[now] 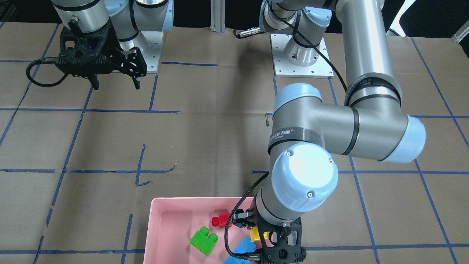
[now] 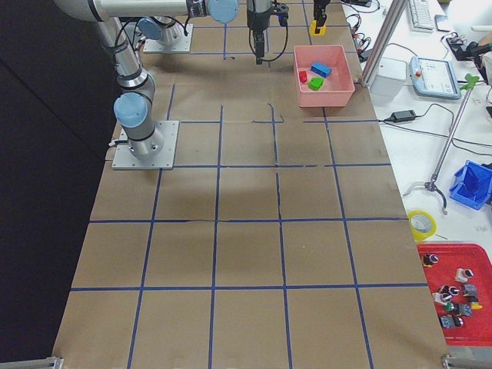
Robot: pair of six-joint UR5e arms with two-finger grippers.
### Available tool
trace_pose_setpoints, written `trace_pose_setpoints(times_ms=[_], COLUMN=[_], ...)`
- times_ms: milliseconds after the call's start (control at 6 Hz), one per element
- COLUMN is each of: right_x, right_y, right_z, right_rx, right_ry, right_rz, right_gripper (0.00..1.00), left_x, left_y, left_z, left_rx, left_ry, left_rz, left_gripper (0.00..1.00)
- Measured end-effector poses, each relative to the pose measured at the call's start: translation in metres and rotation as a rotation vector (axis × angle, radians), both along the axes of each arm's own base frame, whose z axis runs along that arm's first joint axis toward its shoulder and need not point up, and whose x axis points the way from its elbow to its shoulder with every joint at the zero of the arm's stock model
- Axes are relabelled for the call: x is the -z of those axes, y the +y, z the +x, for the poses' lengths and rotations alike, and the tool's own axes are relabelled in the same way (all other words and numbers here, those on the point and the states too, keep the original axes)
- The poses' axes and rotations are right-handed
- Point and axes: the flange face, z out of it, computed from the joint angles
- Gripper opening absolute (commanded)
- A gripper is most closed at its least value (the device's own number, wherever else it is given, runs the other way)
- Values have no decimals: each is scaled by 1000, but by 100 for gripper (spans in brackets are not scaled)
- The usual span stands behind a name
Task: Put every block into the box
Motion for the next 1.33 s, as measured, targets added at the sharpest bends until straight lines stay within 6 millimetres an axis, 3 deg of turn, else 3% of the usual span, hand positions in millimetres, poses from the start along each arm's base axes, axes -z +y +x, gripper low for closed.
trace_pose_setpoints(times_ms=[167,333,500,667,1000,1333], right_x=[0,0,-1,-1,-1,-3], right_y=[0,0,0,0,0,0], right_z=[0,0,0,0,0,1], right_rx=[0,0,0,0,-1,-1], right_ry=[0,0,0,0,0,-1], right_rz=[-1,-1,-1,-1,-1,-6], right_gripper=[100,100,100,100,100,100], left_x=[28,50,61,64,49,9], left_y=[-8,-15,-19,-21,-21,-16], left_z=[-9,-13,-14,-15,-15,-2], left_rx=[9,11,13,14,12,4], left_ry=[-3,-3,-3,-2,3,8], left_rz=[-5,-16,-30,-40,-68,-111], left_gripper=[3,30,92,100,100,100])
